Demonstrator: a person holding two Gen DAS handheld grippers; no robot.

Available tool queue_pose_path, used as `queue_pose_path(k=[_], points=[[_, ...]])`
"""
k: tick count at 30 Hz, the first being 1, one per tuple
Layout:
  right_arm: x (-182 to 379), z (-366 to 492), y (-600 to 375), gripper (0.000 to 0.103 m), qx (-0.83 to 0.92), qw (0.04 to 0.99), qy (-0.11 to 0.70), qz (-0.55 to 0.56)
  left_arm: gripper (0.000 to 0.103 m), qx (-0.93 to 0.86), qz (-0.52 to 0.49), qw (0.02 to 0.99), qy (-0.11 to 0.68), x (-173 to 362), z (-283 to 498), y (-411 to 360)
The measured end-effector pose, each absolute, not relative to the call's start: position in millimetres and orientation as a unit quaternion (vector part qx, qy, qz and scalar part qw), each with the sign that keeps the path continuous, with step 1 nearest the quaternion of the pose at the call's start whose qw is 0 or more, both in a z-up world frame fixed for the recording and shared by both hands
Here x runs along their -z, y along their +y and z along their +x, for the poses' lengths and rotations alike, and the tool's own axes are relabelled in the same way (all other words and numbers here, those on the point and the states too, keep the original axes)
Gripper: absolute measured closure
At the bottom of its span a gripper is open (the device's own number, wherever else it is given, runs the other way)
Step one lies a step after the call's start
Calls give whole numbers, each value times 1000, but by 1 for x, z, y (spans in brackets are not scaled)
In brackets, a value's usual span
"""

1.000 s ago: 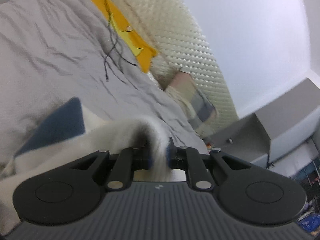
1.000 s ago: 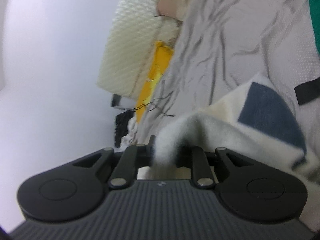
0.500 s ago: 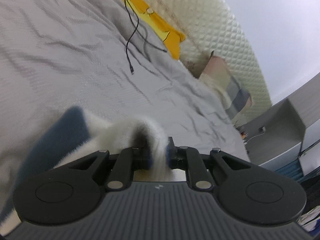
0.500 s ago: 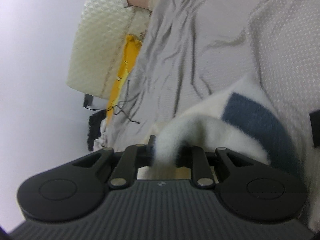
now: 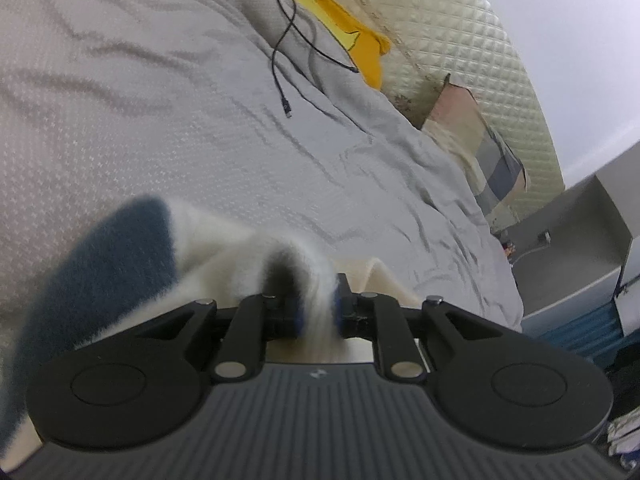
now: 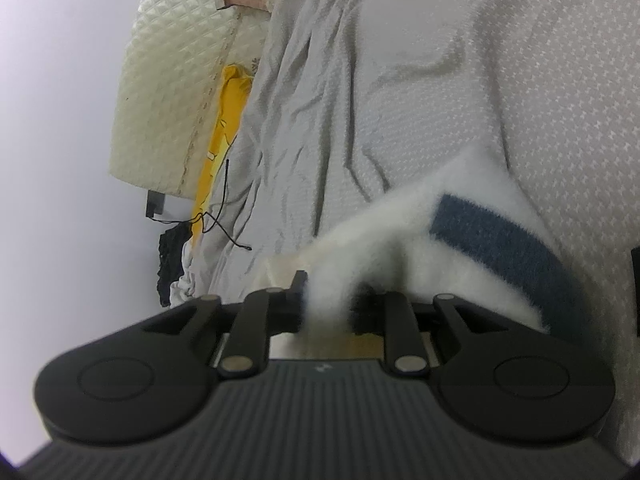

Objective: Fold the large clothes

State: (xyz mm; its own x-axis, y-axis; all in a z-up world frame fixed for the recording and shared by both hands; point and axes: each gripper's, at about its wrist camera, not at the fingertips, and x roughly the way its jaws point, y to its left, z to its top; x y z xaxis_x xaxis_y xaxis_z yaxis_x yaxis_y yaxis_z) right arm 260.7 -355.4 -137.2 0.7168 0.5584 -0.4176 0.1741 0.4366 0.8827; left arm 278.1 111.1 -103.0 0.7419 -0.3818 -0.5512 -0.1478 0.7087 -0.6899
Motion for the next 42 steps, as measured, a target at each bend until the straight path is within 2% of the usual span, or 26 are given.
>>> queue_pose_path(k=[2,3,4,6,11,18,19,21,23,24,25,28,33,42], points=[[132,257,-355,54,-137,769,346,520,62,78,-371,856,351,97,272,109],[126,255,-353,35,-146,770,337,521,43,84,-368,859,346,93,269,107],[121,252,-352,22,-156,772,330,520,31,89,-363,864,337,87,265,106],[109,247,-348,15,-171,782,323,506,24,100,-347,877,317,74,253,101],[84,231,-328,15,-208,824,320,419,21,113,-282,902,308,55,225,80],[69,216,-290,16,-219,877,325,278,21,68,-149,917,364,64,214,45],[71,217,-287,25,-206,883,331,261,21,59,-139,916,371,69,216,43],[76,221,-285,33,-178,894,343,227,21,44,-126,914,382,79,221,42],[82,227,-284,34,-141,906,351,190,21,22,-112,916,384,87,224,45],[86,230,-284,39,-129,909,355,178,21,11,-108,918,382,91,227,45],[89,235,-286,49,-119,909,360,171,21,5,-108,918,381,94,231,46],[96,244,-294,58,-94,913,358,171,21,-13,-111,920,374,98,241,50],[99,262,-300,60,-47,936,322,133,21,-42,-117,929,348,97,260,58],[116,292,-302,60,-4,943,307,125,21,-90,-95,949,286,86,276,70]])
